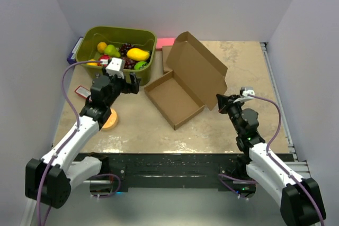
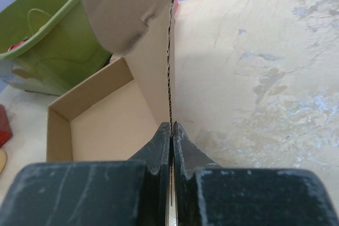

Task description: Fold the paper box

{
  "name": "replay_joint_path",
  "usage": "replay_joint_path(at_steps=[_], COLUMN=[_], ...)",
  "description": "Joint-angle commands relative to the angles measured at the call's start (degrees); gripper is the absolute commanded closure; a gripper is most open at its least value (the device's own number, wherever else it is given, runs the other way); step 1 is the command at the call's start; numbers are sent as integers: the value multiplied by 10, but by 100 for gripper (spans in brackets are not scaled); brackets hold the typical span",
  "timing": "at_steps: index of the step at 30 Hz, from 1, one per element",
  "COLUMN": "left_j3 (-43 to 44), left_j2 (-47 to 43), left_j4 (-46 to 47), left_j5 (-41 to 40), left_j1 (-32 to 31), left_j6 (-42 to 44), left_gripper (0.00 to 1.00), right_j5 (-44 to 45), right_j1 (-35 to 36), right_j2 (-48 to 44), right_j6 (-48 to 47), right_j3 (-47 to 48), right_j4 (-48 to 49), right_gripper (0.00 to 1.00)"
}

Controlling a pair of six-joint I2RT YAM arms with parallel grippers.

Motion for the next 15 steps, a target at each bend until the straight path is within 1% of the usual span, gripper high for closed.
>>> replay_joint_path(at_steps=[1, 3, 4, 6, 7, 10, 12, 13, 14, 15], left_j3=[-28, -38, -40, -46, -48, -60, -71, -74, -70, -65], left_j2=[-73, -86, -90, -86, -76, -58, -49, -34, -26, -16], left_j4=[-121, -169, -203, -238, -266, -289, -291, -290, -291, -296], left_j5=[-265, -295, -313, -320, -322, -304, -297, -307, -317, -331], left_j1=[2, 3, 3, 5, 6, 8, 8, 8, 8, 8], left_j6=[-46, -53, -72, -94, -121, -164, -177, -177, -174, -168], left_gripper=[1, 0, 0, 0, 0, 0, 0, 1, 5, 6], right_j5=[35, 30, 29, 26, 24, 22, 21, 20, 16, 17], right_j1=[-1, 0, -1, -1, 0, 0, 0, -1, 0, 0], right_j2=[0, 4, 6, 5, 4, 0, -1, 0, 1, 2], right_j6=[-13, -13, -12, -12, -12, -10, -9, -9, -9, -9], right_j3=[9, 11, 13, 13, 12, 10, 10, 10, 11, 11], right_j4=[5, 5, 3, 4, 4, 4, 2, 2, 3, 3], right_gripper=[100, 100, 100, 100, 100, 100, 100, 100, 100, 100])
